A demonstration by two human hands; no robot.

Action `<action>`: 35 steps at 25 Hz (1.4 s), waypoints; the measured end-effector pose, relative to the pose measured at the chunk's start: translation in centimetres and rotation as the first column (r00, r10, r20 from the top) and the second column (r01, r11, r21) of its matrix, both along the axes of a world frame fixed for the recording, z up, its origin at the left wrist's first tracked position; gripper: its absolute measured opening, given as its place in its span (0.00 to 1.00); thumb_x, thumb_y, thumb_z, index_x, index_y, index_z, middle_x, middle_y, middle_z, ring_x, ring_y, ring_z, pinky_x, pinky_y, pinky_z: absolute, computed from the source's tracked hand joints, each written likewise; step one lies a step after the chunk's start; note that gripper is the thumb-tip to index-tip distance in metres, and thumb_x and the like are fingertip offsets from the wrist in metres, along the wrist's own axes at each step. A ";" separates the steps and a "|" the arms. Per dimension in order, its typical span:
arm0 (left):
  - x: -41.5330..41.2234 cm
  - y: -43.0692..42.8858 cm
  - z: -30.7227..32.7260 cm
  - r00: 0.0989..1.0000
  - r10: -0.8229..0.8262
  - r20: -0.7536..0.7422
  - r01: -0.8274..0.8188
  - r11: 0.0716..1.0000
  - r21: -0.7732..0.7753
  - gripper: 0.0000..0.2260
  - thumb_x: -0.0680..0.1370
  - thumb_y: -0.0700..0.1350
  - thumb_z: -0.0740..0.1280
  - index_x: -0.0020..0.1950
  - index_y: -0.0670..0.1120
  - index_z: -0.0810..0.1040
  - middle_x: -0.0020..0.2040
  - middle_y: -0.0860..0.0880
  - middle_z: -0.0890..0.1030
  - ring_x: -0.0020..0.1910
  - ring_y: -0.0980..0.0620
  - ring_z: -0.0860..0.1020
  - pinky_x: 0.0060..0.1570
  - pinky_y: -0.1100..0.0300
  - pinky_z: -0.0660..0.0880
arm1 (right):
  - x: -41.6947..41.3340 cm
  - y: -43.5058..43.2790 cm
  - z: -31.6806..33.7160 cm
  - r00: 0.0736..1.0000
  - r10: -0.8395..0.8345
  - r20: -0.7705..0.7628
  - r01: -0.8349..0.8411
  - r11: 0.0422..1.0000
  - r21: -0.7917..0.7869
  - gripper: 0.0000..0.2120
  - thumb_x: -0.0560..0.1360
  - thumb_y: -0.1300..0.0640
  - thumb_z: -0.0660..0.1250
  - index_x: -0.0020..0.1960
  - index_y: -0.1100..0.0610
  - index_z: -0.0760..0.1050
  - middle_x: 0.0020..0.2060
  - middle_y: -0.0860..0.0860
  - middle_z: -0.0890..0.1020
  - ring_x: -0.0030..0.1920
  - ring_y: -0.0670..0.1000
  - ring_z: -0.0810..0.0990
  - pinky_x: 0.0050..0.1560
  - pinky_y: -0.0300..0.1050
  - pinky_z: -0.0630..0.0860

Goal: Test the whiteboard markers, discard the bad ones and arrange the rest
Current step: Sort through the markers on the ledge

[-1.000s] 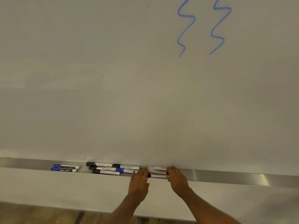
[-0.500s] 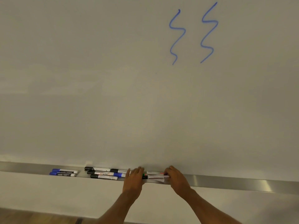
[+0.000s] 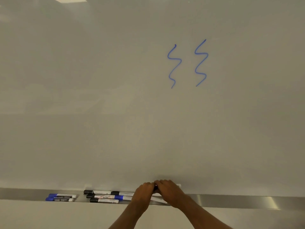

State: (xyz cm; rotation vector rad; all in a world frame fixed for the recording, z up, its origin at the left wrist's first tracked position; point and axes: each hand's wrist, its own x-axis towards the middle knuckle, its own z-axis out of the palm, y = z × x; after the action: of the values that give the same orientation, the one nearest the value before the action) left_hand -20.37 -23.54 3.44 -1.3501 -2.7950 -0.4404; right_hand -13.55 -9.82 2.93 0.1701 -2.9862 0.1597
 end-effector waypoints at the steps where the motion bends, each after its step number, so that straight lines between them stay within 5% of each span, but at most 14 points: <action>1: -0.1 0.1 0.4 1.000 -0.015 0.009 0.015 0.998 -0.060 0.13 0.81 0.51 0.57 0.63 0.48 0.72 0.61 0.50 0.77 0.59 0.52 0.75 0.59 0.61 0.70 | 0.0 0.0 0.3 0.999 -0.028 0.023 0.029 0.999 -0.020 0.12 0.81 0.56 0.55 0.61 0.57 0.71 0.54 0.54 0.79 0.52 0.55 0.77 0.54 0.49 0.72; 7: -1.3 -0.4 0.7 0.995 -0.094 -0.025 0.091 0.990 -0.105 0.14 0.81 0.49 0.57 0.64 0.47 0.72 0.63 0.48 0.76 0.60 0.50 0.74 0.60 0.60 0.69 | 0.2 -1.1 1.6 0.986 -0.162 -0.029 0.161 0.986 -0.046 0.13 0.81 0.48 0.53 0.57 0.51 0.74 0.48 0.51 0.82 0.46 0.54 0.81 0.45 0.45 0.72; 12: -2.0 -2.2 1.1 0.994 -0.099 -0.042 0.099 0.995 -0.001 0.13 0.82 0.48 0.57 0.65 0.49 0.70 0.63 0.49 0.75 0.60 0.52 0.74 0.57 0.61 0.70 | 0.5 -2.3 2.2 0.964 -0.250 -0.094 0.235 0.961 -0.149 0.38 0.70 0.29 0.37 0.62 0.49 0.73 0.52 0.48 0.81 0.51 0.51 0.80 0.48 0.42 0.71; 15: -2.6 -3.1 2.1 0.993 -0.050 -0.109 0.063 0.990 0.123 0.15 0.81 0.43 0.59 0.68 0.47 0.68 0.65 0.50 0.73 0.62 0.54 0.72 0.57 0.64 0.69 | 0.2 -2.9 2.9 0.946 -0.314 -0.078 0.275 0.907 -0.320 0.23 0.80 0.42 0.51 0.69 0.54 0.62 0.61 0.51 0.75 0.59 0.50 0.75 0.61 0.43 0.70; 17: -3.2 -4.0 3.3 0.985 -0.055 -0.164 0.096 0.962 0.255 0.21 0.74 0.39 0.70 0.66 0.47 0.72 0.61 0.50 0.77 0.57 0.56 0.76 0.53 0.68 0.73 | -0.2 -3.1 4.3 0.941 -0.322 -0.099 0.247 0.860 -0.447 0.16 0.78 0.57 0.56 0.66 0.52 0.60 0.54 0.53 0.77 0.52 0.50 0.76 0.56 0.45 0.73; 20: -4.5 -5.4 6.3 0.958 -0.064 -0.281 0.183 0.889 0.420 0.30 0.58 0.37 0.81 0.59 0.45 0.78 0.51 0.50 0.81 0.47 0.57 0.80 0.46 0.71 0.75 | -1.5 -3.7 8.2 0.917 -0.284 -0.279 0.112 0.856 -0.505 0.13 0.79 0.61 0.57 0.61 0.50 0.63 0.50 0.51 0.76 0.48 0.45 0.76 0.51 0.35 0.72; 22: -5.7 -5.8 9.4 0.925 -0.051 -0.377 0.245 0.836 0.490 0.29 0.62 0.36 0.80 0.61 0.41 0.77 0.53 0.46 0.81 0.49 0.53 0.81 0.50 0.66 0.77 | -2.5 -4.5 11.9 0.859 -0.270 -0.435 0.018 0.865 -0.502 0.10 0.81 0.59 0.57 0.60 0.54 0.70 0.50 0.50 0.77 0.48 0.43 0.75 0.51 0.28 0.69; 25: -7.8 -6.3 15.5 0.813 0.066 -0.578 0.332 0.764 0.554 0.20 0.72 0.38 0.71 0.63 0.40 0.74 0.57 0.41 0.80 0.55 0.44 0.79 0.50 0.51 0.79 | -3.8 -5.8 18.6 0.716 -0.274 -0.643 -0.102 0.869 -0.484 0.11 0.80 0.59 0.58 0.58 0.56 0.76 0.49 0.50 0.80 0.49 0.42 0.77 0.52 0.32 0.72; 31: -12.0 -8.3 28.5 0.612 0.257 -0.747 0.370 0.742 0.559 0.18 0.82 0.45 0.56 0.69 0.38 0.70 0.70 0.41 0.69 0.72 0.43 0.64 0.68 0.49 0.66 | -5.1 -8.1 30.1 0.424 -0.346 -0.837 -0.296 0.820 -0.489 0.19 0.69 0.63 0.73 0.57 0.54 0.74 0.41 0.43 0.77 0.37 0.45 0.75 0.39 0.37 0.74; 35: -14.7 -8.1 34.2 0.549 0.303 -0.779 0.368 0.749 0.551 0.20 0.82 0.46 0.57 0.71 0.37 0.66 0.72 0.40 0.67 0.72 0.42 0.63 0.69 0.45 0.64 | -6.3 -8.9 34.3 0.271 -0.366 -0.890 -0.383 0.807 -0.449 0.06 0.75 0.52 0.66 0.47 0.54 0.74 0.35 0.43 0.75 0.33 0.48 0.75 0.35 0.45 0.73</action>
State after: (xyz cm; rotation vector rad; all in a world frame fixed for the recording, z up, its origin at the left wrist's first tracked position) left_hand -35.06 -31.68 37.59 -1.0082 -1.5423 -0.5249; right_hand -19.86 -18.72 37.27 0.1278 -1.5078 0.7071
